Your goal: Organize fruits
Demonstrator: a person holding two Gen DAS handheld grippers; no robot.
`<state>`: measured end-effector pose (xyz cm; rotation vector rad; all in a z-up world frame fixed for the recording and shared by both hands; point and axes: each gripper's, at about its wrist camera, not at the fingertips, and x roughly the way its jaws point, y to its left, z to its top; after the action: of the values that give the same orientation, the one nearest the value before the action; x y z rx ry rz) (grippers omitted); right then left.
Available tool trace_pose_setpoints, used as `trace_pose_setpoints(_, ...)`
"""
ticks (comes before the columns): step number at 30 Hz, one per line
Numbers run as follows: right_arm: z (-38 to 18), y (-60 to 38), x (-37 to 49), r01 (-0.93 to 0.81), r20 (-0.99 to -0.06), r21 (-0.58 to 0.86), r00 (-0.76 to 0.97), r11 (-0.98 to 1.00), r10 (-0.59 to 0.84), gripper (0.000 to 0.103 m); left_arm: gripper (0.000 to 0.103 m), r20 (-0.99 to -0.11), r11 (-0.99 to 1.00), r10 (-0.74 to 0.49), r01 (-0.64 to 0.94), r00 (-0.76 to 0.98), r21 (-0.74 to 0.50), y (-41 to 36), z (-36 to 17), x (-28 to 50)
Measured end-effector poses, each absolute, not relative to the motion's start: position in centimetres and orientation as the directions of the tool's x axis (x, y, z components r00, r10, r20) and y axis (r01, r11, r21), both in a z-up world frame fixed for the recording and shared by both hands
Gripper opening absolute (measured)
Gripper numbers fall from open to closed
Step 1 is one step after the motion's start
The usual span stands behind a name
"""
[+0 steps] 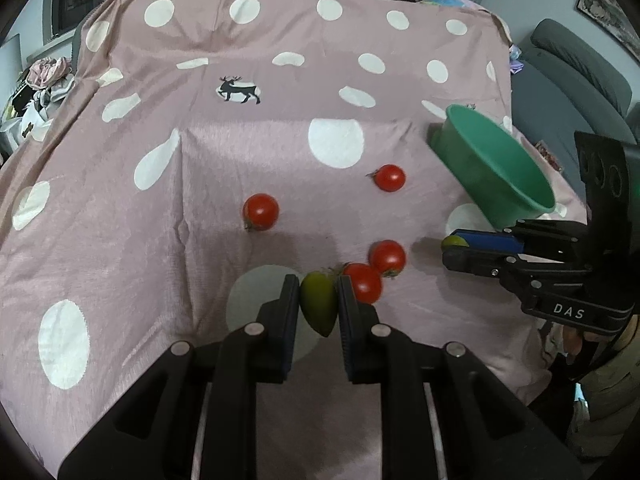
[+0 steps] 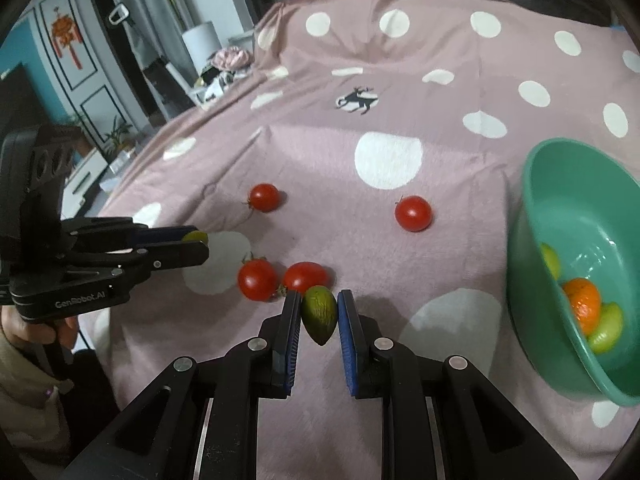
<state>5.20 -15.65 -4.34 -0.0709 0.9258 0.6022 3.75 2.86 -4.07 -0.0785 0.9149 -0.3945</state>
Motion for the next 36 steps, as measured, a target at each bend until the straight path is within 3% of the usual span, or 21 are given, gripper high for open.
trace_pose_setpoints(20,-0.1,-22.2,4.2,-0.426,-0.652,0.207,0.611,0.881,0.449,0.021,0.018,-0.679,0.861,-0.488,0.428,0.548,-0.273,-4.1,0.8,5.5)
trace_pose_setpoints(30,1.9,-28.7,4.7,-0.278,-0.607,0.204,0.716,0.939,0.344,0.021,0.018,-0.632,0.787,-0.585,0.544,0.508,-0.291,-10.3,3.5,8.9)
trace_pose_setpoints(36,1.0,-31.4,5.8,-0.204,-0.626,0.214,0.722,0.955,0.295,0.021,0.018,-0.665,0.748,-0.606,0.597,0.437,-0.289,-15.0,2.4,11.1)
